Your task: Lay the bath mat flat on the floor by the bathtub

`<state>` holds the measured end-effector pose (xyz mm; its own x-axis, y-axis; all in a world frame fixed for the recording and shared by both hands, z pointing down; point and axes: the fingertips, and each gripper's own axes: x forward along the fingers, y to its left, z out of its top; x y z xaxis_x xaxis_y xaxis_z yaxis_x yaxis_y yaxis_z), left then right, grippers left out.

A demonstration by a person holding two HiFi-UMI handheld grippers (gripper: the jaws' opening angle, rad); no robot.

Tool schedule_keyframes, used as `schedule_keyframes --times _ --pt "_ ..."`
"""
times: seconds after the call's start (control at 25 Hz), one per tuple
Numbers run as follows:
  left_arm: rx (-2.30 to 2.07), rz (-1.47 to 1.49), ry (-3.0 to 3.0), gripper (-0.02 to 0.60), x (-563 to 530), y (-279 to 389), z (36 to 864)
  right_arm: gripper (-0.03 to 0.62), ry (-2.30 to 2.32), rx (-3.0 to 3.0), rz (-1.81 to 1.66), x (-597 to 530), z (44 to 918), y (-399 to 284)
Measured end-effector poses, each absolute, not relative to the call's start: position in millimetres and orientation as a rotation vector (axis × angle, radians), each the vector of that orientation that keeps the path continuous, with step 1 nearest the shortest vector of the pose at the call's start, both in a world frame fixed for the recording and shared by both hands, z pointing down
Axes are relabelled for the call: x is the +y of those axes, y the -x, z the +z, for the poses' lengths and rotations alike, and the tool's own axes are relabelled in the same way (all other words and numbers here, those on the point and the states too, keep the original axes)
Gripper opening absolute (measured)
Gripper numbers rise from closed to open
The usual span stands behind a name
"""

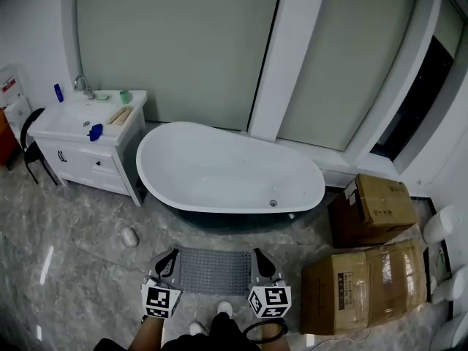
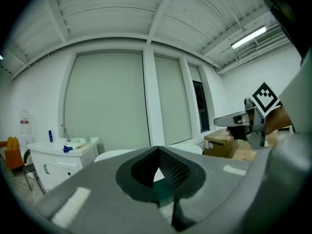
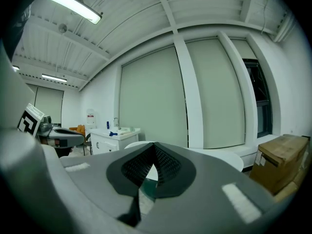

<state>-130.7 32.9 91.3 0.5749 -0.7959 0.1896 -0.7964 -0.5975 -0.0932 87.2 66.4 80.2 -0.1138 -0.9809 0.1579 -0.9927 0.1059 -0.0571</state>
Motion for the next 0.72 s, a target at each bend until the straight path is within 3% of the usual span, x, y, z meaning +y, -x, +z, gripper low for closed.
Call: schedule_keyframes --times 0.72 --pt "-1.479 0.212 -2.9 0.0 45 145 33 0.017 -2.066 -2.29 0.069 96 32 -79"
